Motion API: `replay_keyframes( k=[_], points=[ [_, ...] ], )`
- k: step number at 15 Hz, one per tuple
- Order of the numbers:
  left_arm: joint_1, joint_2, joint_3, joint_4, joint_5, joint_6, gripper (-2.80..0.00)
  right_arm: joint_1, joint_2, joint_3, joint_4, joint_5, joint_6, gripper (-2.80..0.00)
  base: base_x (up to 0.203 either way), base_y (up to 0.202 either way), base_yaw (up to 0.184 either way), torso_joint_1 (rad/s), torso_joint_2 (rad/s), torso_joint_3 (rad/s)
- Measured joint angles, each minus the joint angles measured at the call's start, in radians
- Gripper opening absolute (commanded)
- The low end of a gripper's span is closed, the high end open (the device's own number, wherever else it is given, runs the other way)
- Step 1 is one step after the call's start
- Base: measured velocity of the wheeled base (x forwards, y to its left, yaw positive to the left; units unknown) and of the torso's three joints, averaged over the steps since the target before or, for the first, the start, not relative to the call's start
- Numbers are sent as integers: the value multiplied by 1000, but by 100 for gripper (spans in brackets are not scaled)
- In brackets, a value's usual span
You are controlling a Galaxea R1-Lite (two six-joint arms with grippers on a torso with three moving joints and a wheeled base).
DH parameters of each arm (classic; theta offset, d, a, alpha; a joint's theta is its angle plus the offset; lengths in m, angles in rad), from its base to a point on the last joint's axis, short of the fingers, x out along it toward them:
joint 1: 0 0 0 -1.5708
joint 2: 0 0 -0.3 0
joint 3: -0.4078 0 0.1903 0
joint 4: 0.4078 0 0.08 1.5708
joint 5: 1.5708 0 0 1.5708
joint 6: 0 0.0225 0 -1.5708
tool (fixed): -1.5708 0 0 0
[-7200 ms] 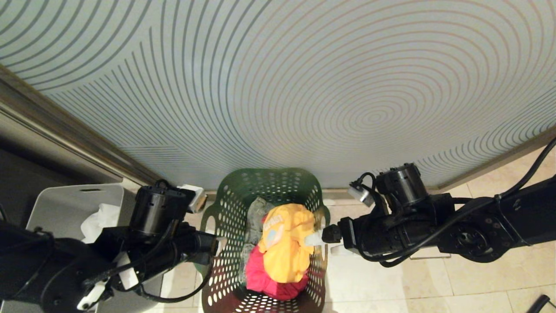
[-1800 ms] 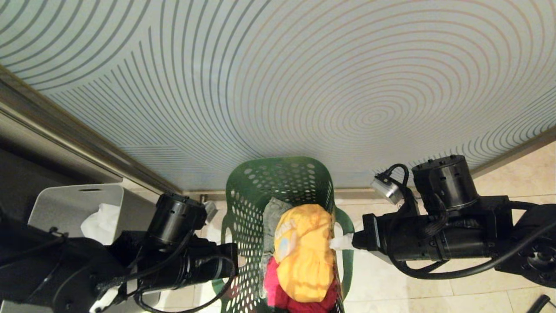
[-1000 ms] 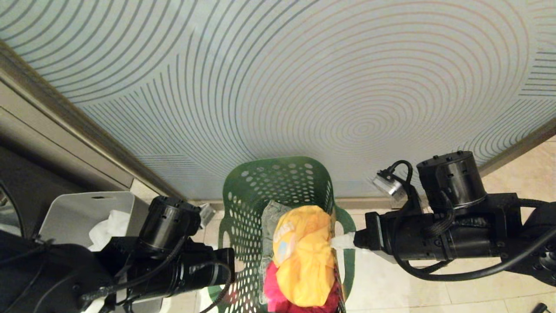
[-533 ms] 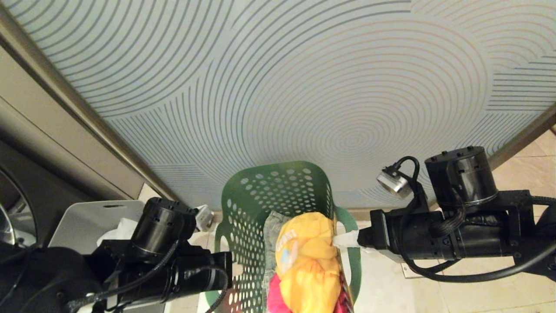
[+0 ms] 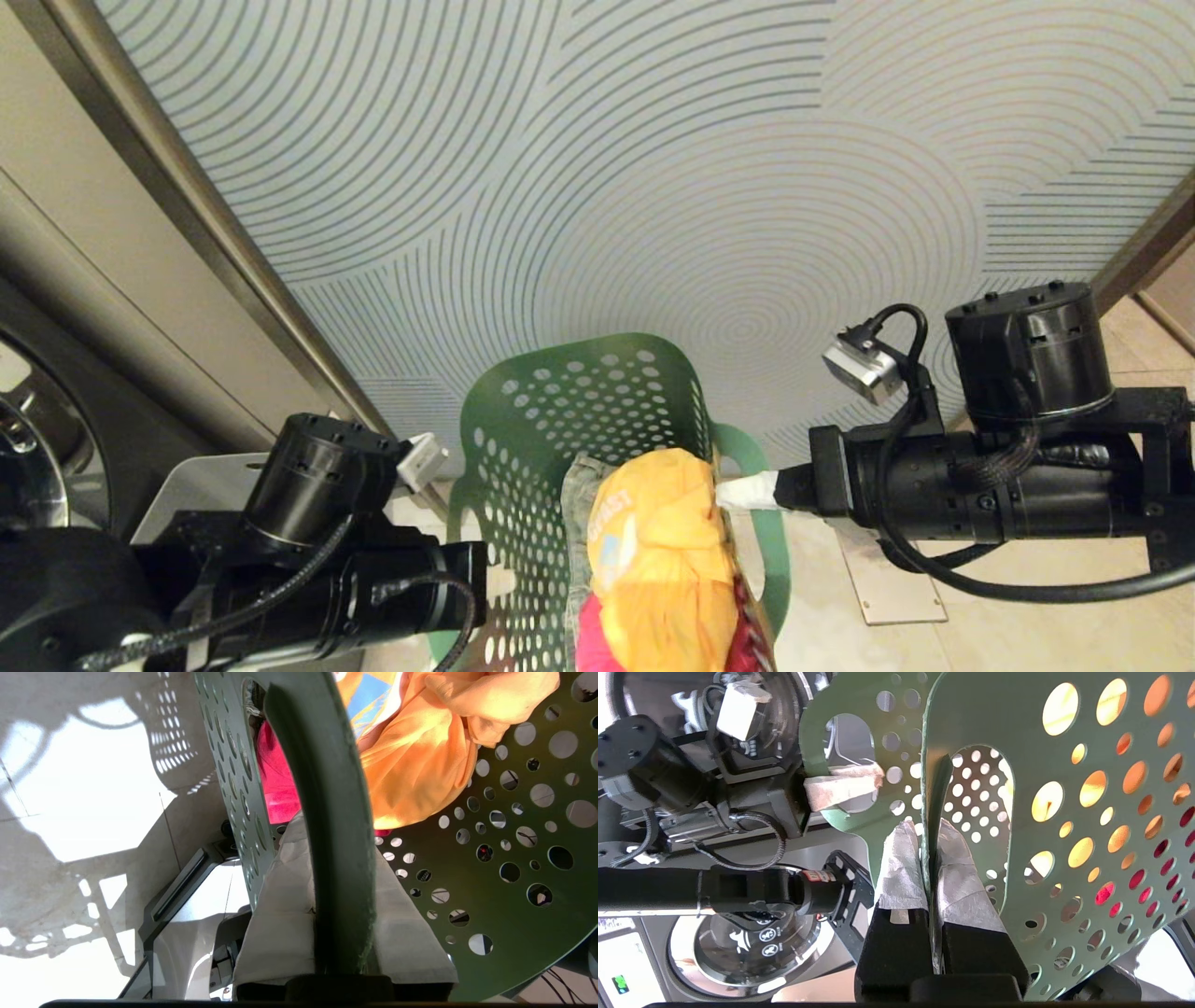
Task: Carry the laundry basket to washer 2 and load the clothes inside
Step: Pick up the clothes basket and put it beside the washing machine
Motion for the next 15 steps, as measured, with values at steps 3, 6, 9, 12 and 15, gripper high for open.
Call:
replay_keyframes(
  k=[3,6,9,12,15],
  points=[
    [-1,-4,-5,1,0,1,-280,2,-5,-5,1,0,0,-280,0,0,0,3,3,201],
    [-1,-2,-6,1,0,0,-280,3,-6,-5,0,0,0,-280,0,0,0,3,3,205],
    [-1,3,-5,1,0,0,-280,5,-4,-6,-1,0,-4,-280,0,0,0,2,-3,203],
    [-1,11,-5,-1,-1,0,-280,6,-2,2,-5,-7,-14,-280,0,0,0,-1,0,201],
    [-4,17,-5,-1,-1,-1,-280,6,-1,-3,-6,-7,-19,-280,0,0,0,4,1,206]
  ],
)
